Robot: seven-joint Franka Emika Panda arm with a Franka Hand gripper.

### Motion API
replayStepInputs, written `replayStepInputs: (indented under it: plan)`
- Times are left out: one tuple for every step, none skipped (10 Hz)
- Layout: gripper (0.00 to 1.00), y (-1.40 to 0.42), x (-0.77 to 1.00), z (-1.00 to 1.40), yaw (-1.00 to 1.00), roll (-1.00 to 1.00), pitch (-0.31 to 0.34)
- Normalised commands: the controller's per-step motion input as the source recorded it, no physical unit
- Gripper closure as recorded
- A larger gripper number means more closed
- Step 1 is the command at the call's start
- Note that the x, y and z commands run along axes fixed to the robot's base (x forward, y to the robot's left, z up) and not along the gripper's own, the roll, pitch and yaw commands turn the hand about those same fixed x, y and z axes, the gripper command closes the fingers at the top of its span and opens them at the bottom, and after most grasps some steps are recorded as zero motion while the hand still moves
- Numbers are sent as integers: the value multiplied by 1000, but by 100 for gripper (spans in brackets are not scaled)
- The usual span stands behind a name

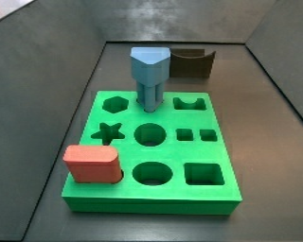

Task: Pick up the arch object. Move up. Place the arch object on the fixture. Regrasp the arch object. Move to above the board. Insert the arch object.
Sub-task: Move to above the board, then insert the arch object.

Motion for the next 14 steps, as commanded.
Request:
replayStepInputs:
  plan:
    - [100,-1000,-585,218,-115,-1000,-24]
    - [100,-1000,-591,209,-117,-1000,-26]
    - [100,-1000,-594,212,-123,-1000,-16]
    - [100,-1000,-594,212,-124,-1000,-10]
    - [100,-1000,-611,214,-123,-1000,-7]
    - [100,-1000,-625,215,-123,-1000,-4]
    - [100,-1000,-646,219,-120,-1000,-6]
    - [100,-1000,-661,216,-119,-1000,-10]
    - [100,-725,-521,156,-100,-964,-19]
    - [100,-516,-394,108,-79,-797,-20]
    - [100,-234,-198,37,-41,-505,-13]
    - [100,-116,-102,31,-22,-289,0]
    - [100,0,0,-14,-1000,0,-59]
    - [100,0,0,-23,-1000,0,-51]
